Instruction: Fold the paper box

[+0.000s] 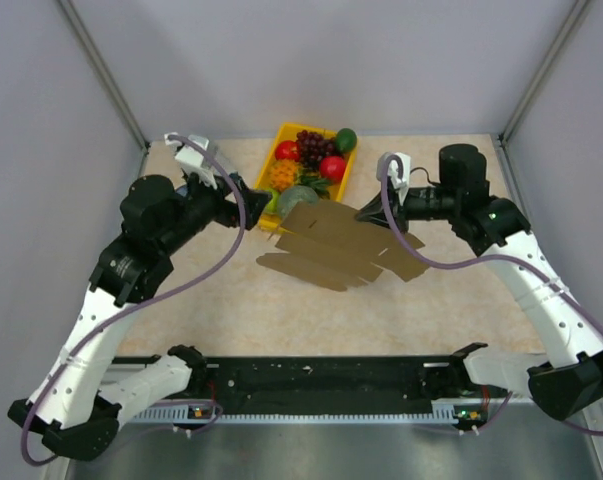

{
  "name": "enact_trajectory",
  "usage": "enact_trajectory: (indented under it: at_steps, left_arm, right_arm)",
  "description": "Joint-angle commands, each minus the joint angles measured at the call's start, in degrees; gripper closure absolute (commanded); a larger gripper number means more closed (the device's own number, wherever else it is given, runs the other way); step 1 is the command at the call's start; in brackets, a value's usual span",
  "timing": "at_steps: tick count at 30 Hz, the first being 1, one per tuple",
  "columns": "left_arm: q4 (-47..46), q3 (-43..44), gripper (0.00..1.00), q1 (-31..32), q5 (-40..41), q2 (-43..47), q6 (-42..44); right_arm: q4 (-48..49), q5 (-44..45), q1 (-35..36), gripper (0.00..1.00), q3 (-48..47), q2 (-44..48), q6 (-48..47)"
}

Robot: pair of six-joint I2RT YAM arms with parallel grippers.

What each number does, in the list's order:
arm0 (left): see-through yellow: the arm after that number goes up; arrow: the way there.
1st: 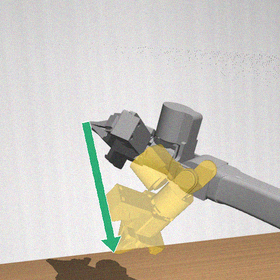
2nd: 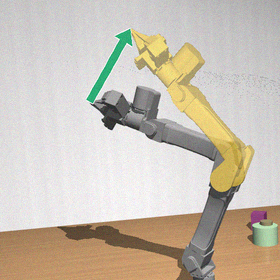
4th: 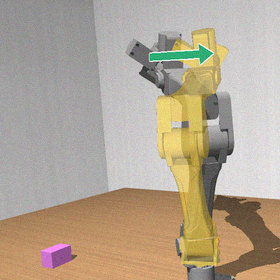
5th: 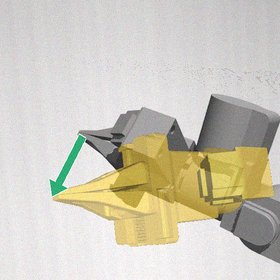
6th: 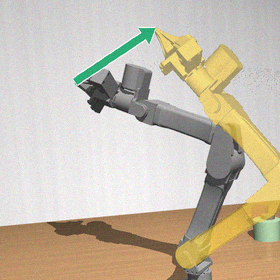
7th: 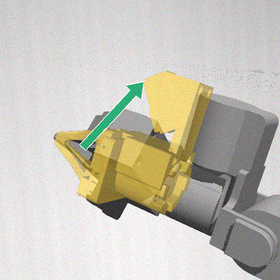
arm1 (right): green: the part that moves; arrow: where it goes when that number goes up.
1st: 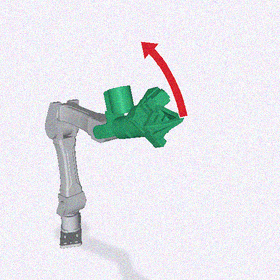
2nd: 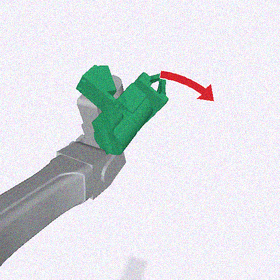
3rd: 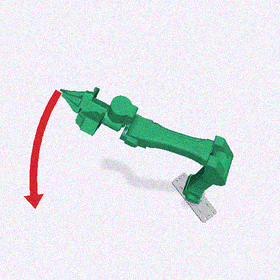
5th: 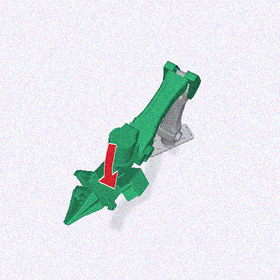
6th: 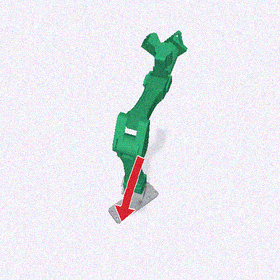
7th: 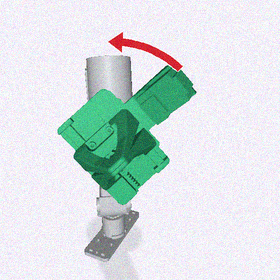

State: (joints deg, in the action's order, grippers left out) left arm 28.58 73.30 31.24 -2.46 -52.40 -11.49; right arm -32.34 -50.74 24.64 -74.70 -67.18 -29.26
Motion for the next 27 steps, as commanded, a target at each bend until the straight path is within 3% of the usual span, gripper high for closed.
enact_trajectory:
  at_steps: [1,6,8,10,12,17,27]
  left_arm:
    - [-6.6,10.5,0.26,-5.1,-27.4,-6.7,-4.9]
    - [-7.7,17.4,0.31,-7.6,-55.6,-20.5,-5.2]
    - [-12.9,16.4,0.42,-7.6,-61.0,-23.4,-9.6]
    - [-18.8,14.4,0.47,-7.5,-64.1,-25.6,-13.0]
    - [-22.4,12.7,0.53,-7.5,-65.0,-26.2,-14.1]
    - [-20.5,12.9,0.59,-7.1,-66.7,-27.7,-11.1]
    - [-7.6,16.3,0.65,-2.5,-61.0,-29.2,0.4]
  right_arm:
    - [-0.6,-4.5,0.4,1.0,-3.2,-0.8,1.1]
    - [-1.4,-7.4,0.3,1.0,-3.5,-0.8,1.0]
    - [-1.4,-8.0,0.5,1.0,-3.8,-0.9,1.2]
    - [-1.5,-8.8,0.4,1.0,-4.2,-1.2,1.7]
    - [-1.4,-9.6,0.4,1.0,-4.4,-1.4,1.6]
    - [-1.4,-9.7,0.4,1.0,-4.9,-2.1,1.7]
    - [-1.3,-12.4,0.5,1.0,-7.6,-4.0,3.9]
